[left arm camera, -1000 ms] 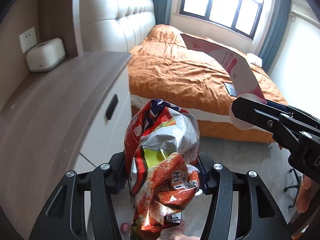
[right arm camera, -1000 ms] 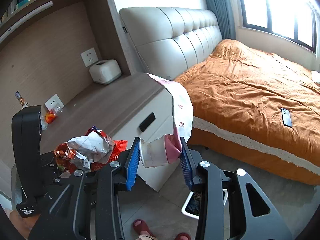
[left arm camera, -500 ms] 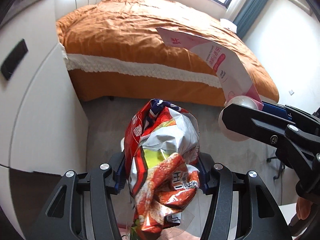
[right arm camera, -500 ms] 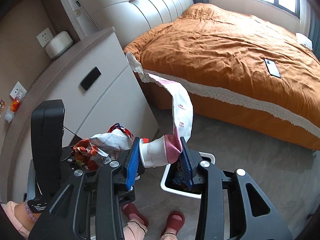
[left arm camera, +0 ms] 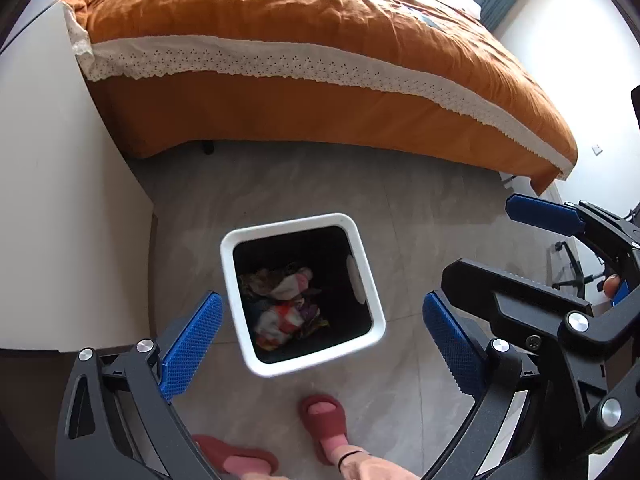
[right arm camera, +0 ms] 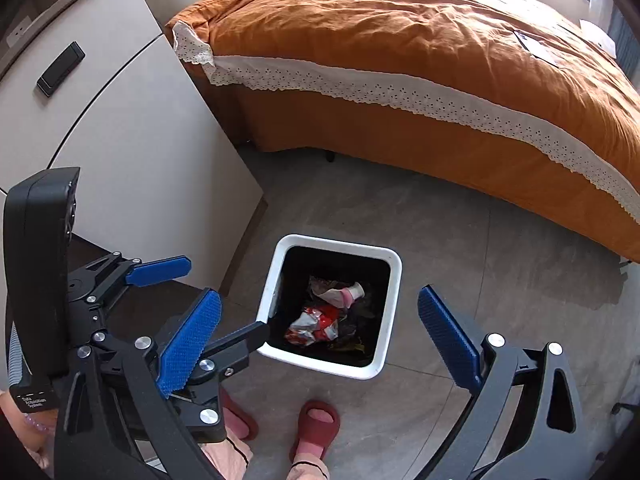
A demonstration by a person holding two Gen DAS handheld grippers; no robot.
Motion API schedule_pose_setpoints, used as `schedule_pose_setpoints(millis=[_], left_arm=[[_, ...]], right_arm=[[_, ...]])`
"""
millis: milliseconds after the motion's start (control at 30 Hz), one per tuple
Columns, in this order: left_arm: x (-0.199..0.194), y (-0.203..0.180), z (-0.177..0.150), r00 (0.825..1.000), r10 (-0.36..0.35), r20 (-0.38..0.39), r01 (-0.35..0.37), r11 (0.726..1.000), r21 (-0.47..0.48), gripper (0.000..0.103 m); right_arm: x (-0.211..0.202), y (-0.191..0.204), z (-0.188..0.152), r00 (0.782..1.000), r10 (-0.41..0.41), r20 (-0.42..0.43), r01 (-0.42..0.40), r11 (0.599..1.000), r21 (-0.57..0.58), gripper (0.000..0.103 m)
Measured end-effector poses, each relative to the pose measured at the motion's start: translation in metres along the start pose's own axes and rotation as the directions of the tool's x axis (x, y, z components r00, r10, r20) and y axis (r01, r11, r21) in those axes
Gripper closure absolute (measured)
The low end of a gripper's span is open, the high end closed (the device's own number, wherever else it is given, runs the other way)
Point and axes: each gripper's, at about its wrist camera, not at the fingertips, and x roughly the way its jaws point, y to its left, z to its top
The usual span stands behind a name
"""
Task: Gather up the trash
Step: 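Open both grippers to drop the red bag and cup into the bin, then move both grippers back to the desk toward the plastic bag and bottle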
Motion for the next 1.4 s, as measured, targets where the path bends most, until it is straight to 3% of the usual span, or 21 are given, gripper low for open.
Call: schedule_pose_setpoints(millis=[267, 767, 967, 1167, 1300, 1400], left_arm=[[-0.028, 0.004, 0.004, 1.0, 0.015, 0.013, -0.015, 1.0, -0.011, 0.005], [-0.139, 0.033, 0.011, 0.982, 0.103, 0.156, -0.087, 0.991, -0.103, 0.005], [-0.197, 0.041, 0.008, 0.954, 0.18, 0.239, -0.152, 0.98, -0.13, 0.005], [-0.283, 0.054, 0.001, 0.915, 0.267, 0.303, -0.206, 0.954, -0.218, 0.005], [-0.336, 0.074, -0.008, 0.87, 0.365, 0.332, -0.276, 0.917, -0.287, 0.005], [-0.375, 0.095, -0.017, 0.839, 0.408, 0.36, -0.282, 0.892, -0.353, 0.005]], right_arm=[[-0.02, 0.02, 0.009, 0.999, 0.021, 0.029, -0.02, 1.0, -0.024, 0.005], [-0.09, 0.09, 0.045, 0.988, 0.102, 0.12, -0.086, 0.988, -0.128, 0.005], [-0.13, 0.117, 0.062, 0.973, 0.144, 0.181, -0.118, 0.982, -0.146, 0.005], [-0.18, 0.164, 0.085, 0.943, 0.254, 0.217, -0.208, 0.955, -0.211, 0.005], [-0.204, 0.214, 0.101, 0.92, 0.316, 0.234, -0.24, 0.922, -0.303, 0.005], [-0.219, 0.256, 0.111, 0.895, 0.381, 0.231, -0.277, 0.881, -0.383, 0.005]])
